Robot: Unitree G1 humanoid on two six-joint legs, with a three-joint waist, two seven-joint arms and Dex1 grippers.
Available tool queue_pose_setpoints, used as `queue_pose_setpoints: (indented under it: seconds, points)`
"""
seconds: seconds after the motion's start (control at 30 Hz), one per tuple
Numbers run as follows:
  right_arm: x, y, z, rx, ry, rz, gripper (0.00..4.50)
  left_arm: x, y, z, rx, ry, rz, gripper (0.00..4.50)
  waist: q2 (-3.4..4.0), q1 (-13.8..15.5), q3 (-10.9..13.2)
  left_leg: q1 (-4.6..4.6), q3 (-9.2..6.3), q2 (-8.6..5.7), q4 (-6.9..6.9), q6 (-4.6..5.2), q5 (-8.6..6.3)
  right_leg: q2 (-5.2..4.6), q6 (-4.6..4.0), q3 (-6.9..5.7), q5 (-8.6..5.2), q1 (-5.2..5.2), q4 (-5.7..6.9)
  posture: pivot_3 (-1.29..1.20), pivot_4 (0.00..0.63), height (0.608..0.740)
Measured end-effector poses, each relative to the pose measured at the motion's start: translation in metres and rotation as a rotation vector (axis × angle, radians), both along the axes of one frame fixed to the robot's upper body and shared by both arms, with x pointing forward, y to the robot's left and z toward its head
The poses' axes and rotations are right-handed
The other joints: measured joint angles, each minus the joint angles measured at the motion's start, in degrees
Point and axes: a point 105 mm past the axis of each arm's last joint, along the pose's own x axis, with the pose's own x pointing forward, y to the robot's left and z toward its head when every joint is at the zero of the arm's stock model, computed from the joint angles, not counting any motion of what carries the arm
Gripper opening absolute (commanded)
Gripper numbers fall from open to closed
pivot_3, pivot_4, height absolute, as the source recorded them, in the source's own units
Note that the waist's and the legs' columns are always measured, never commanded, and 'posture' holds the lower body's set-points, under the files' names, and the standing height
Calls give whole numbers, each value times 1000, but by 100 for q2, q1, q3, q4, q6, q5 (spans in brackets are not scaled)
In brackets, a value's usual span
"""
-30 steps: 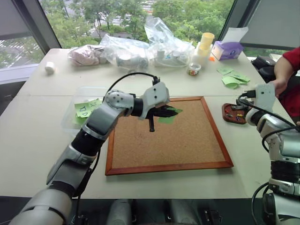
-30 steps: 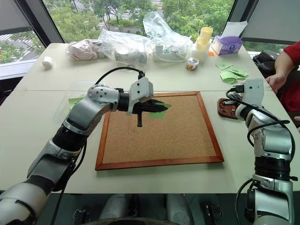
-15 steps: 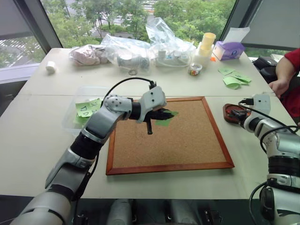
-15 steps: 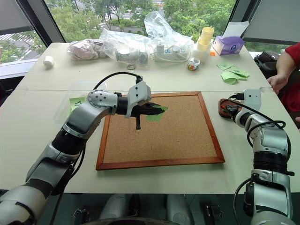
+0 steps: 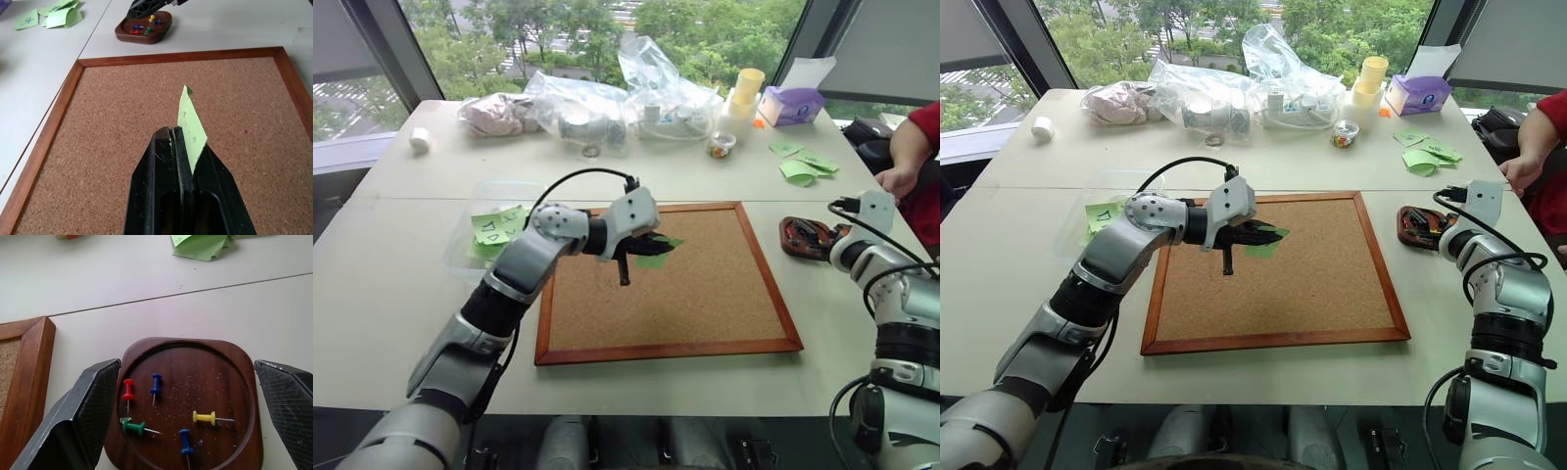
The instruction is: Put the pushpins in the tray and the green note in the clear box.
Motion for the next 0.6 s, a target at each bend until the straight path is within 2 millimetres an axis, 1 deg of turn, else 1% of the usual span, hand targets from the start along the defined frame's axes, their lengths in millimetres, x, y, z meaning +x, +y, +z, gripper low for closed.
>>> queue_pose_setpoints:
  seconds: [0.03,0.1,0.13,0.2,0.23,0.27,0.3,0.4,0.43,0.47,0.5,0.53,0.6]
  points:
    - [1,2,7,-14,-29,15,4439,4,2,4,-27,12,38,0,2,-1,1,0,0,0,0,0,0,0,0,0,0,0,0,0,150,735]
    - [0,14,28,-73,-98,93,4439,16,11,16,-97,42,150,0,11,-20,7,-1,-1,3,0,0,0,2,1,1,0,-5,3,0,150,735]
    - [-2,24,42,-119,-136,165,4439,24,18,26,-135,51,231,0,13,-24,8,-1,-2,5,0,0,0,4,1,1,0,-5,4,0,150,735]
    - [-7,56,63,-181,-206,333,4439,39,39,43,-177,50,414,0,14,-38,9,-1,-6,11,-1,0,0,12,1,1,0,-6,4,0,150,735]
    - [-11,79,74,-203,-250,437,4439,50,56,53,-199,57,551,0,14,-54,9,1,-6,12,-1,-2,1,14,1,1,0,-6,7,0,150,735]
    - [-13,93,81,-214,-277,502,4439,56,70,59,-210,59,650,0,14,-59,9,1,-7,12,-1,-4,2,14,1,0,0,-6,9,0,150,735]
    - [-15,109,86,-214,-301,565,4439,62,89,63,-223,68,788,0,13,-62,9,2,-7,11,0,-5,3,12,1,0,0,-5,11,0,150,735]
    - [-22,142,94,-189,-331,723,4439,68,147,60,-226,95,1156,0,7,-28,12,1,-8,9,0,-5,3,8,1,-1,0,-5,13,0,150,735]
    - [-24,149,95,-183,-335,756,4439,67,157,59,-221,97,1216,0,5,-15,14,-1,-8,8,0,-5,3,7,1,-2,0,-6,13,0,150,735]
    - [-29,167,94,-163,-327,848,4439,62,177,60,-197,66,1332,0,2,-6,15,-2,-7,8,0,-5,3,6,1,-3,0,-7,11,0,150,735]
    - [-33,177,94,-159,-322,900,4439,59,185,61,-186,52,1375,0,1,0,16,-5,-7,7,0,-5,3,4,1,-3,0,-9,11,0,150,735]
    - [-39,194,92,-163,-310,995,4439,53,196,64,-179,30,1436,0,-2,19,17,-7,-8,7,0,-5,3,2,1,-7,0,-10,10,0,150,735]
    - [-44,210,87,-173,-292,1081,4439,47,205,65,-188,25,1495,0,-5,48,17,-11,-11,1,3,-5,2,-6,1,-11,0,-9,10,0,150,735]
